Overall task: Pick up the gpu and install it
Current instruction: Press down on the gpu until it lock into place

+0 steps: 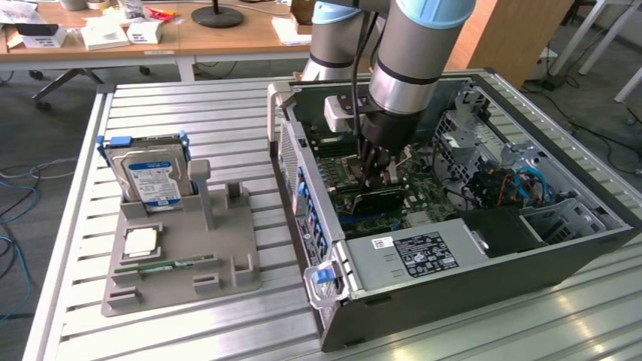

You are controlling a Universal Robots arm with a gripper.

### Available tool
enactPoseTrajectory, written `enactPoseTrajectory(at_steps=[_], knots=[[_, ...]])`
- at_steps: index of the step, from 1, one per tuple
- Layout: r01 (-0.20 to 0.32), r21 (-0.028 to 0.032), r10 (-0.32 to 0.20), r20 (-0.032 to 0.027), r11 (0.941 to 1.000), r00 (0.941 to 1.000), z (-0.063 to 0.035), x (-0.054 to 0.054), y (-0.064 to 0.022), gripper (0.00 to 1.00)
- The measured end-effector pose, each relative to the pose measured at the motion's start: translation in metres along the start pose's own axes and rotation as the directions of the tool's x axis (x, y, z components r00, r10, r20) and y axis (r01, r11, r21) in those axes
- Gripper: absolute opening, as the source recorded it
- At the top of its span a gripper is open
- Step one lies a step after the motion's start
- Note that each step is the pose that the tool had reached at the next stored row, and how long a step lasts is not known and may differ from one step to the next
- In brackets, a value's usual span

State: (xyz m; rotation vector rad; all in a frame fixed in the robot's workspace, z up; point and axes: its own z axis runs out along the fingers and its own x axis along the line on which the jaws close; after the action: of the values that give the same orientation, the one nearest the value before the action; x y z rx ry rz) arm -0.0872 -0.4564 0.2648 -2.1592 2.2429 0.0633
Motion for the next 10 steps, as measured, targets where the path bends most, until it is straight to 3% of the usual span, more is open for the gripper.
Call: enactPoseTrajectory(at_steps=[10], knots=[[0.003, 0.0, -0.003, 0.0002, 1.0, 1.0, 0.001, 0.0, 0.0, 0.11]])
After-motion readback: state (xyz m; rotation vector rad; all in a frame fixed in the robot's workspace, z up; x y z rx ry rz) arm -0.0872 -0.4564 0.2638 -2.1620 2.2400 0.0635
